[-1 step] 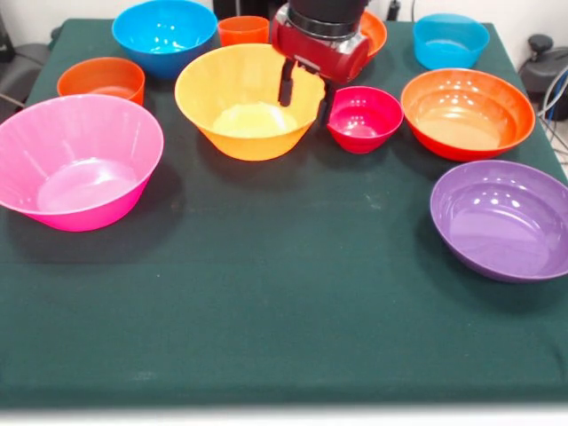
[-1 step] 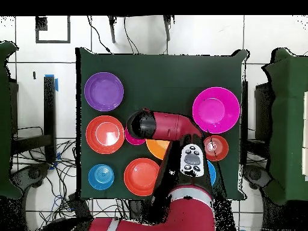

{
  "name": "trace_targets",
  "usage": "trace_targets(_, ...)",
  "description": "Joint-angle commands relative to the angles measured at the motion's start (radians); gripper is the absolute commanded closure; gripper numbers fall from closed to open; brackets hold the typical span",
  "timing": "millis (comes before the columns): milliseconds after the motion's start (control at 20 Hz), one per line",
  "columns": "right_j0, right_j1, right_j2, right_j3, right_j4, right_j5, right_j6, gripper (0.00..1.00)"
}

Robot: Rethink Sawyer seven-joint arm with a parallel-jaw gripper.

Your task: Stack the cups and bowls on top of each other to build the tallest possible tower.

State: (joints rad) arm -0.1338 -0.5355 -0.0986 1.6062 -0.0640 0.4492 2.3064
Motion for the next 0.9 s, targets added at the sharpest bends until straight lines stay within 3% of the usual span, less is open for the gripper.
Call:
trace_targets(50, -0.058, 0.084, 0.066, 0.032, 0.019, -0.043, 0.078, 0.00)
trace_targets(150, -0.099, 0.111, 0.104, 0.009, -0.046, -0.107, -0.014, 0.00)
trace_targets(250, -0.112, 0.146, 0.115, -0.009, -0.063, -0.123, -0.034, 0.00)
trace_targets(500, -0.102, 0.167, 0.103, -0.031, -0.061, -0.095, -0.025, 0.00)
trace_targets(900, -0.040, 0.112, 0.059, -0.039, -0.037, 0.012, 0.002, 0.00)
